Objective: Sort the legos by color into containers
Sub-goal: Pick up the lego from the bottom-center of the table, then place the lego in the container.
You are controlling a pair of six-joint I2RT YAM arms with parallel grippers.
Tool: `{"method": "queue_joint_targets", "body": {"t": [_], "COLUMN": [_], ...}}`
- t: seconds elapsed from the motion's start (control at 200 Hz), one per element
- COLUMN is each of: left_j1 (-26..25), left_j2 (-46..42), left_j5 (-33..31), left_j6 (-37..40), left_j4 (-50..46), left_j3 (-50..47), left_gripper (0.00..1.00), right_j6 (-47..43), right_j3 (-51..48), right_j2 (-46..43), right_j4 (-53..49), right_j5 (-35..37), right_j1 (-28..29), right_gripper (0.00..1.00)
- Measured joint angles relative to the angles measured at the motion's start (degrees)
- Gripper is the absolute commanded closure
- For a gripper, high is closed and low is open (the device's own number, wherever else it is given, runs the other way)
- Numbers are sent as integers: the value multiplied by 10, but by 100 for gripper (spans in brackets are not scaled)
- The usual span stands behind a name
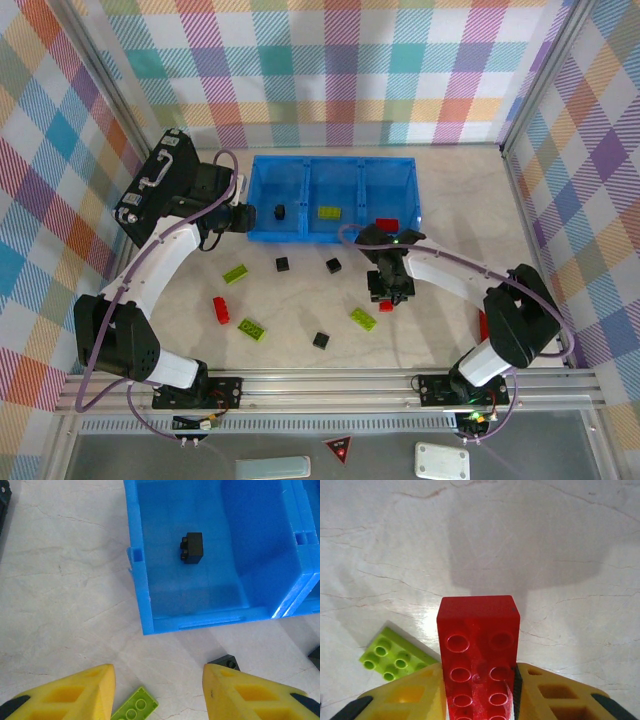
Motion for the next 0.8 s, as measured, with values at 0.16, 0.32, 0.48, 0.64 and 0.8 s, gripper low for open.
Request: {"method": "queue_joint_targets", "body": {"t": [0.16, 0.32, 0.48, 0.64, 0.8], "left_j1": [0, 0, 0, 0, 0], "left_j2": [0, 0, 0, 0, -1], "left_j5": [-4, -6, -6, -10, -10], "left_j6": [0, 1, 2, 2, 4], "left_j4": [0, 0, 0, 0, 0], "left_j3": [0, 0, 0, 0, 0], "left_gripper": [51, 50, 50, 50, 50], "right_j6": [-12, -41, -75, -106, -130], "right_j3": [22, 59, 117, 181, 254], "right_j2": [-7, -7, 4, 46, 96], "right_j4": [-10, -16, -21, -22, -26], "right_j5": [0, 0, 0, -3, -5], "right_j1": [-22, -65, -105, -138, -162], "right_gripper": [65, 65, 66, 66, 67]}}
